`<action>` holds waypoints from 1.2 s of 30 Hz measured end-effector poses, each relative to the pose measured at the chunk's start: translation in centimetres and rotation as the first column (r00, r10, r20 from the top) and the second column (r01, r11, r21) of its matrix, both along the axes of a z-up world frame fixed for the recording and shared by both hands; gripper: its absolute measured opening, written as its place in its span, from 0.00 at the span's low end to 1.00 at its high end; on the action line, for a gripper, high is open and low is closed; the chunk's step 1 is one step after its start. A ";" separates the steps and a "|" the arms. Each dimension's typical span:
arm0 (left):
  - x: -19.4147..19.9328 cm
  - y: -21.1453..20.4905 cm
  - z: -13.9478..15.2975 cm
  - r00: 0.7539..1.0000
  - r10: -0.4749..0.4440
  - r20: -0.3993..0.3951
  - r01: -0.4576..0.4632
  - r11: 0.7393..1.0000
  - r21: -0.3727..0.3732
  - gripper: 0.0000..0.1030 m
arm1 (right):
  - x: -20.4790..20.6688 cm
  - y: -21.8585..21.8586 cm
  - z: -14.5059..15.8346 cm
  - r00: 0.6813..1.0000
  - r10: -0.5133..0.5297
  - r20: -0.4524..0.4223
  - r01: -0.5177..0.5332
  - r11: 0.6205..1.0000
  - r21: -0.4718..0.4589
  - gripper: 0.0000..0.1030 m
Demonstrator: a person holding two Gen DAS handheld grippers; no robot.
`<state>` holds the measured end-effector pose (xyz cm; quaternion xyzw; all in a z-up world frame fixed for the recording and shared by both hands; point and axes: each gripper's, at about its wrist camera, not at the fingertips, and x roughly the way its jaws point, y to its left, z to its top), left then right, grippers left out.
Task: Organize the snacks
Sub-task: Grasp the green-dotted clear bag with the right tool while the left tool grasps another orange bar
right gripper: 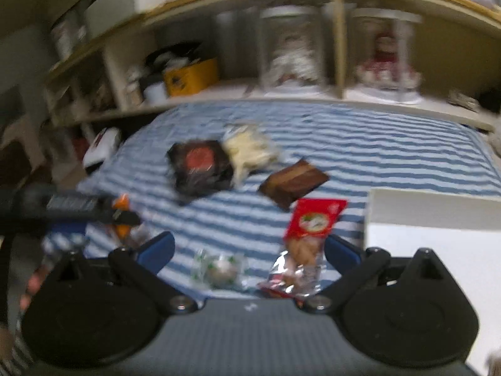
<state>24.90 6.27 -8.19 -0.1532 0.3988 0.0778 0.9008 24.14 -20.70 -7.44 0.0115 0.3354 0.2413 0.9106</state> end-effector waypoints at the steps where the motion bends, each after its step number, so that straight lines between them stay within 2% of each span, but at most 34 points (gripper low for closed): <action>1: 0.5 0.0 -0.3 1.000 0.003 0.001 -0.003 1.000 -0.003 1.00 | 0.1 0.2 -0.3 1.000 0.023 -0.004 -0.023 1.000 0.002 0.97; 3: 1.3 -0.1 -0.7 1.000 0.009 0.001 -0.009 1.000 0.000 1.00 | 0.5 0.7 -1.0 0.998 0.053 -0.025 -0.053 0.999 0.005 0.86; 5: 2.1 -0.2 -1.2 1.000 0.023 -0.003 -0.023 1.000 0.014 1.00 | 0.8 1.3 -1.7 0.996 0.066 -0.053 -0.067 0.998 -0.001 0.69; 9: 3.1 -0.5 -2.3 0.999 0.038 -0.031 -0.035 0.997 0.070 1.00 | 1.5 1.8 -2.8 0.993 0.078 -0.088 -0.078 0.997 0.011 0.64; 13: 3.0 -1.1 -2.9 0.997 0.012 -0.075 0.002 0.981 0.195 1.00 | 1.6 2.4 -3.1 0.992 0.097 -0.084 -0.095 0.995 0.021 0.64; 19: 1.4 -0.3 -2.7 0.990 0.001 -0.140 0.031 0.973 0.227 1.00 | 1.9 3.2 -4.2 0.986 0.114 -0.125 -0.113 0.994 0.014 0.60; 26: -0.3 1.1 -2.2 0.984 0.018 -0.176 0.018 0.979 0.203 1.00 | 1.9 2.5 -4.3 0.986 0.097 -0.132 -0.093 0.995 0.039 0.55; 29: -0.6 1.3 -1.6 0.991 -0.004 -0.132 0.022 0.991 0.134 1.00 | 2.0 2.3 -4.3 0.986 0.088 -0.141 -0.082 0.996 0.046 0.52; 31: -0.6 1.3 -1.5 0.994 -0.004 -0.112 0.012 0.998 0.064 0.97 | 1.8 2.2 -4.2 0.986 0.087 -0.142 -0.082 0.996 0.041 0.49; 32: -0.6 1.3 -1.5 0.994 0.001 -0.113 0.004 0.999 0.043 0.92 | 1.7 2.3 -4.2 0.986 0.089 -0.142 -0.085 0.996 0.037 0.48; 33: -0.4 1.3 -1.6 0.993 0.006 -0.116 -0.002 1.000 0.027 0.86 | 1.6 2.4 -4.2 0.986 0.092 -0.141 -0.088 0.996 0.031 0.47; 36: -0.1 1.1 -1.9 0.993 0.023 -0.112 -0.021 1.000 0.019 0.83 | 1.4 2.6 -4.0 0.986 0.102 -0.135 -0.100 0.995 0.022 0.44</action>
